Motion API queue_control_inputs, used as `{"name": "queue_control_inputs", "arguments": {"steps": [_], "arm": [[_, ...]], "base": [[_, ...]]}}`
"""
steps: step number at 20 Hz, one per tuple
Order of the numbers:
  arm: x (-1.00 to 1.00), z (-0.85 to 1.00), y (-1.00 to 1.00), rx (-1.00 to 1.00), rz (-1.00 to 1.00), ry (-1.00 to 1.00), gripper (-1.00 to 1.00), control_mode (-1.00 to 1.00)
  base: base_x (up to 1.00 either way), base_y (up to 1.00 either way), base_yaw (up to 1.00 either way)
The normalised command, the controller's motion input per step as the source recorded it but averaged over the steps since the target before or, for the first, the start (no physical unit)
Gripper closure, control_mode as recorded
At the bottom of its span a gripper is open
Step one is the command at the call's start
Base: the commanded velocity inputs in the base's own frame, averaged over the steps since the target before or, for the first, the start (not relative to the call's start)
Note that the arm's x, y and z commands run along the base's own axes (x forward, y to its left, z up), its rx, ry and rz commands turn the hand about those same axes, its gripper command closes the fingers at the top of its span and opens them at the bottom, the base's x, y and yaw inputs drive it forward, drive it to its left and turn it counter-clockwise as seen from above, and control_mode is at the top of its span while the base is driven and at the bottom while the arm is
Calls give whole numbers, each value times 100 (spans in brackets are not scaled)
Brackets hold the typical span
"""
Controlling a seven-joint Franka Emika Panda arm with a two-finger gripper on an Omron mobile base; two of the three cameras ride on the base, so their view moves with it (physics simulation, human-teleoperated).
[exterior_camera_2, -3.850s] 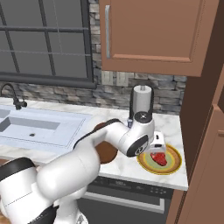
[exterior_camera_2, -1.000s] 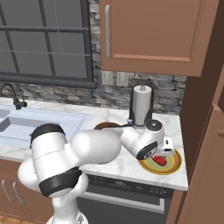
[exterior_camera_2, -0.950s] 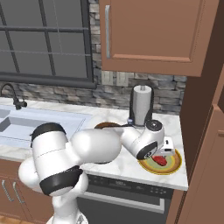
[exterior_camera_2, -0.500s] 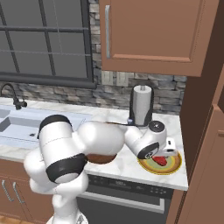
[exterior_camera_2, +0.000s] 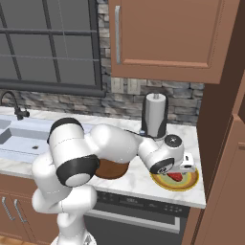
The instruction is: Pick the steak from the plate and place it on the cutting board. Then pick the condiment bottle from the cabinet and place it next to the cutting board.
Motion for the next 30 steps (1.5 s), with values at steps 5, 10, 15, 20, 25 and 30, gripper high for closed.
{"name": "queue_control_inputs", "arguments": {"steps": [5,10,15,20,25,30], "arm": [[6,-11,0,0,0,0,-100,-100],[8,-7,0,0,0,0,-100,-100],[7,-7,0,0,0,0,-100,-100],[5,-12,0,0,0,1,-100,-100],[13,-13,-1,0,0,0,-100,-100],[17,-15,-6,0,0,0,-100,-100]], "base": [[0,0,0],[0,0,0],[0,0,0],[0,0,0],[0,0,0],[0,0,0]]}}
